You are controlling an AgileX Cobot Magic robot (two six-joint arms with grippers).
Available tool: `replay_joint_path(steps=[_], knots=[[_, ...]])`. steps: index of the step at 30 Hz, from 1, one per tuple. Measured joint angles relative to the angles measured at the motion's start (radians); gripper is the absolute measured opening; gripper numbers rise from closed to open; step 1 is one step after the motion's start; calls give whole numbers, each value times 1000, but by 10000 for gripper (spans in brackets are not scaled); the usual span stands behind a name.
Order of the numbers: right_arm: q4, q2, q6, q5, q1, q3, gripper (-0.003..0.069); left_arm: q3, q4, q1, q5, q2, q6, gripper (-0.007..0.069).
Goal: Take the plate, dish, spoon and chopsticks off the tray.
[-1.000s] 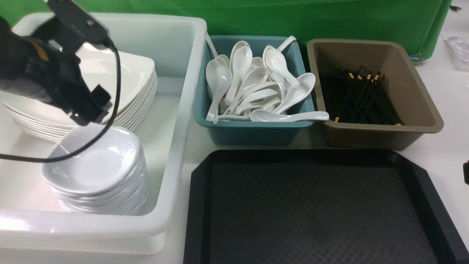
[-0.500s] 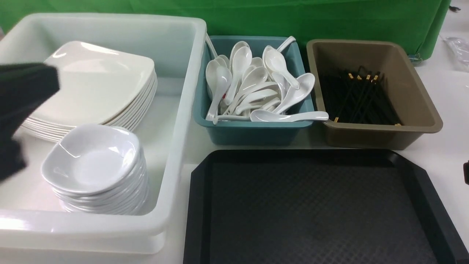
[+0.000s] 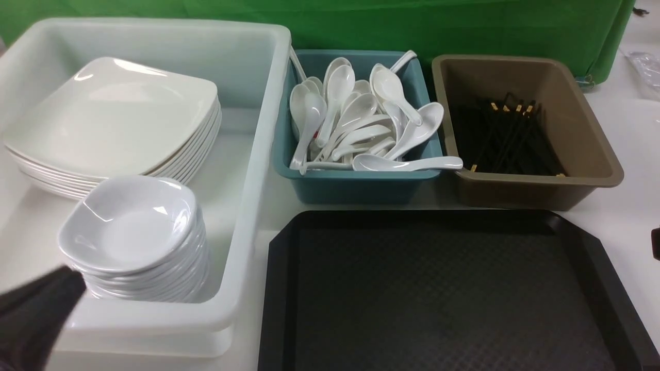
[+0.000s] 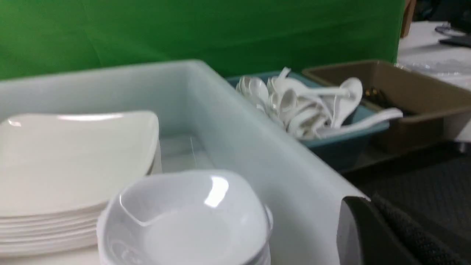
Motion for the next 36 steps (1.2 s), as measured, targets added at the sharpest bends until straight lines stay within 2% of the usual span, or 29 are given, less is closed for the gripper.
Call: replay_joint_path(steps=[7,14,18,19,20,26,36], knots=[[7,-13,4,0,-13,0,85,136,1,0,1,0,3,11],[-42,-172,-56,-104,-196,110,19,219,42,0,-5,0,10,12],[-44,-395,-71,-331,-362,432,16,219,163,0,-8,0,13,13],[-44,-405,-71,-331,-367,447,16,219,169,0,-8,0,13,13],[-44,-498,-73,-395,-410,578,16,219,205,0,-8,0,13,15],[-44,-695,-75,-425,-453,837,16,219,227,0,-7,0,14,17],[-44,-705,-65,-450,-455,854,24,219,231,0,-4,0,15,17]])
